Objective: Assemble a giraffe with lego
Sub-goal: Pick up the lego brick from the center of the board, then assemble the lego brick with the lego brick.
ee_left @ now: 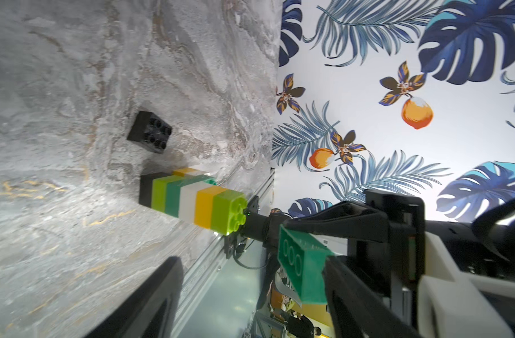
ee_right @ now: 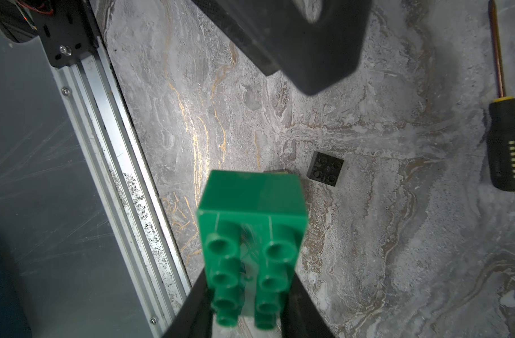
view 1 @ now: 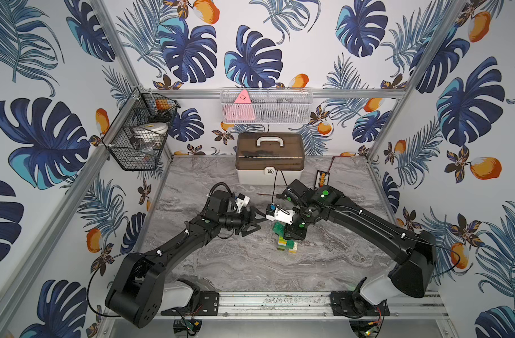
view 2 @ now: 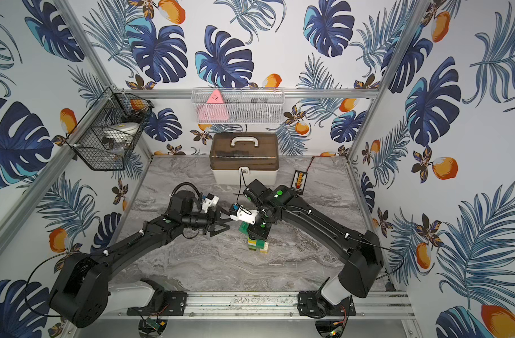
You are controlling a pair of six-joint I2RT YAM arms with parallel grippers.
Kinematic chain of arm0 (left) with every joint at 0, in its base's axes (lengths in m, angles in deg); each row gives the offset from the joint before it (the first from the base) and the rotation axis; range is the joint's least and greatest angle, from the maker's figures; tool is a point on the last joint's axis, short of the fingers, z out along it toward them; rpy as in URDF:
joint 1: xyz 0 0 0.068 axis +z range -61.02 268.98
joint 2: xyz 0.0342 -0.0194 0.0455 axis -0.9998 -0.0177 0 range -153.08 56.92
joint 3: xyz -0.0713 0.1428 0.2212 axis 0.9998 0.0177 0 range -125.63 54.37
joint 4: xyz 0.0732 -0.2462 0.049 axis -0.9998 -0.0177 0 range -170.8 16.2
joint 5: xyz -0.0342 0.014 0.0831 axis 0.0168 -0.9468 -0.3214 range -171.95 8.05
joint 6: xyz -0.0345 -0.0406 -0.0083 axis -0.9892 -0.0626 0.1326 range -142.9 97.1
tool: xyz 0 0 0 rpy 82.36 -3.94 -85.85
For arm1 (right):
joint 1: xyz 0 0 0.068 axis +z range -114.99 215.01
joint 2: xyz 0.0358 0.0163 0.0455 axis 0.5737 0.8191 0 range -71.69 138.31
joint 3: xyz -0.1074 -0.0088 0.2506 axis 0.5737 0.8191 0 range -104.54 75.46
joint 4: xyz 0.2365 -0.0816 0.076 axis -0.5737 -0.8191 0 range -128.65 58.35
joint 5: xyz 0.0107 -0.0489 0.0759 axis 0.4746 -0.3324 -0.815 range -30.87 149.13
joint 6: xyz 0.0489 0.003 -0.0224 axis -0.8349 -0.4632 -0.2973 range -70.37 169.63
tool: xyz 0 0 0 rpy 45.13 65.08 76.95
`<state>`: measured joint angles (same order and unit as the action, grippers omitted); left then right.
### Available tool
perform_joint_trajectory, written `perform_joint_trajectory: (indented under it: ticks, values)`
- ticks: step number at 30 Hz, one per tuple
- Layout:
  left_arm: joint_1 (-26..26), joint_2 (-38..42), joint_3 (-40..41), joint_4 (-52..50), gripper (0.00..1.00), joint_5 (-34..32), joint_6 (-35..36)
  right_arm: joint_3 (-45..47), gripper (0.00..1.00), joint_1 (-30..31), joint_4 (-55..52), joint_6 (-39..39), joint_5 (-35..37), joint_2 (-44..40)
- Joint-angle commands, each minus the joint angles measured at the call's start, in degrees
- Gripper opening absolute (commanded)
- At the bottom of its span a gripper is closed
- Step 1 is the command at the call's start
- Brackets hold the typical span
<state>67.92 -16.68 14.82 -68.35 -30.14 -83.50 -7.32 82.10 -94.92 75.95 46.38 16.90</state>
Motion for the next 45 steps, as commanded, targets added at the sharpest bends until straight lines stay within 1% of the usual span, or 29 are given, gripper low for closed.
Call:
perform_joint_trajectory:
  ticks: [1,3,6,9,13,15,17,20,21,29,30,31,32,33,34,35,38,41,45]
  values:
    - [-1.3,0.2,-0.7,7.5,0.74,3.0,-3.7,-1.2,0.25,-0.2,-0.6,-1.0,-2.8,0.2]
    - [-3.0,-0.3,-0.8,10.0,0.70,3.3,-5.2,-2.1,0.25,-0.2,-0.7,-1.2,-3.4,0.6]
    - [-5.3,-0.5,-0.4,13.4,0.68,2.8,-7.1,-3.5,0.25,-0.2,-0.8,-1.4,-4.2,1.0]
    - [-6.3,-0.5,0.8,17.3,0.65,2.7,-9.6,-3.7,0.25,-0.2,-1.1,-1.0,-3.7,1.3]
    - [-6.7,-0.4,0.5,16.7,0.62,3.3,-9.2,-2.9,0.25,-0.2,-0.7,-0.8,-3.4,1.1]
    - [-6.9,-0.2,0.3,15.5,0.58,3.5,-8.4,-2.6,0.25,-0.2,-0.6,-0.7,-3.4,1.0]
    - [-6.9,-0.1,0.6,15.0,0.50,3.6,-8.2,-2.6,0.25,-0.2,-0.6,-0.7,-3.3,1.1]
    - [-7.0,0.0,1.1,15.2,0.30,3.8,-8.6,-2.7,0.25,-0.2,-0.6,-0.7,-2.8,1.2]
    - [-6.9,-0.1,1.1,15.0,0.29,3.9,-8.5,-2.7,0.25,-0.2,-0.5,-0.7,-2.7,1.2]
    - [-7.2,-0.4,1.1,14.3,0.29,4.9,-8.3,-2.6,0.25,-0.2,-0.4,-0.9,-2.1,1.2]
    - [-7.2,-0.4,1.2,14.3,0.25,5.1,-8.2,-2.6,0.25,-0.2,-0.4,-1.0,-2.0,1.2]
    - [-7.2,-0.4,1.2,14.0,0.18,5.2,-8.1,-2.7,0.25,-0.2,-0.4,-0.9,-1.9,1.2]
    - [-7.2,-0.3,1.2,13.7,0.07,5.2,-7.8,-2.7,0.25,-0.2,-0.3,-1.0,-1.8,1.2]
    - [-7.2,-0.1,1.2,13.1,0.00,5.1,-7.5,-2.6,0.26,-0.2,-0.3,-1.2,-1.5,1.2]
    - [-7.2,-0.1,1.1,12.6,0.00,5.1,-7.2,-2.6,0.28,-0.2,-0.1,-1.6,-1.1,1.2]
    - [-7.2,0.0,1.0,12.3,0.00,4.9,-6.9,-2.4,0.34,-0.2,0.0,-2.0,-0.6,1.0]
    - [-7.2,-0.3,0.9,13.0,0.00,4.5,-7.1,-1.6,0.63,-0.3,0.7,-4.0,-0.1,-0.2]
    - [-7.2,-1.2,1.4,16.7,0.00,3.5,-8.7,1.5,0.70,-1.6,3.1,-7.1,-1.8,-4.2]
    - [-7.2,-4.0,4.3,29.6,0.00,2.4,-14.6,8.0,0.79,-6.6,8.7,-15.5,-8.7,-12.5]
